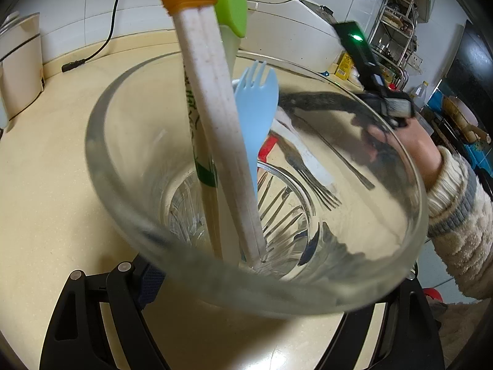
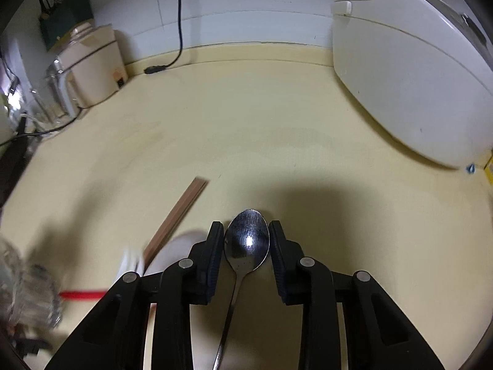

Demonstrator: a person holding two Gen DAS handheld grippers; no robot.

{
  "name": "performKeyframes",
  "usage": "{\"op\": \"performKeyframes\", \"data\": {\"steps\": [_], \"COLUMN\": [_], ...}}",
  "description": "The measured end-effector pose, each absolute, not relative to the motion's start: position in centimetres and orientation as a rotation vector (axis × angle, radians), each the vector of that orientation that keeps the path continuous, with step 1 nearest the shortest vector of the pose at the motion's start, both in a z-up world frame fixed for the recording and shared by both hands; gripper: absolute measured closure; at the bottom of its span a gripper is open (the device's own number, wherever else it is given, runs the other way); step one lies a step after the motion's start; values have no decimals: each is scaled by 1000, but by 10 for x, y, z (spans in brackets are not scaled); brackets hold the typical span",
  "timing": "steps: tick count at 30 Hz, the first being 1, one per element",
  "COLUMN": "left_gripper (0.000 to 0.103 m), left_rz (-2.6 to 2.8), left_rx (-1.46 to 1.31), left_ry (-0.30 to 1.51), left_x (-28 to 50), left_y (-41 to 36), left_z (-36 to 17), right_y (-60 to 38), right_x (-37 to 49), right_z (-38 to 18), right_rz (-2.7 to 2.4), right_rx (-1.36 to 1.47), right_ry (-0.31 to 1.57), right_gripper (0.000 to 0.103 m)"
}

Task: Organize utensils
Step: 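Close the right tool on the silver metal spoon, then lift the metal spoon and carry it to the glass cup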

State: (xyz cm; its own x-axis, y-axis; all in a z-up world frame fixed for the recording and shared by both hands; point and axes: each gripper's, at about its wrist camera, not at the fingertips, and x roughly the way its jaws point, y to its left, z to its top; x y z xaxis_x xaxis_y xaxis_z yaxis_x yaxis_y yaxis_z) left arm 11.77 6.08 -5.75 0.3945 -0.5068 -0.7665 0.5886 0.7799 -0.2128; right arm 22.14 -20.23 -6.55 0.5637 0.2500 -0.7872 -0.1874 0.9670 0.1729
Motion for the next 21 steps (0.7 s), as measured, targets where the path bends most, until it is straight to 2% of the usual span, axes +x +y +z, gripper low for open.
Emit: {"op": "performKeyframes", "data": {"steps": [10,21], "left_gripper": [16,15], "left_rz": [-698,-701], "left_rx": [96,90], "left_ry": [936,937], "left_x": [119,120], "left_y": [61,60], "left_z": [-59,-58], "right_y": [-215,-185], "right_x": [198,178], "right_z": [-66,-64], "right_rz": [296,260], "right_rx": [150,-57], "right_ry": [935,938], "right_gripper": [73,73]}}
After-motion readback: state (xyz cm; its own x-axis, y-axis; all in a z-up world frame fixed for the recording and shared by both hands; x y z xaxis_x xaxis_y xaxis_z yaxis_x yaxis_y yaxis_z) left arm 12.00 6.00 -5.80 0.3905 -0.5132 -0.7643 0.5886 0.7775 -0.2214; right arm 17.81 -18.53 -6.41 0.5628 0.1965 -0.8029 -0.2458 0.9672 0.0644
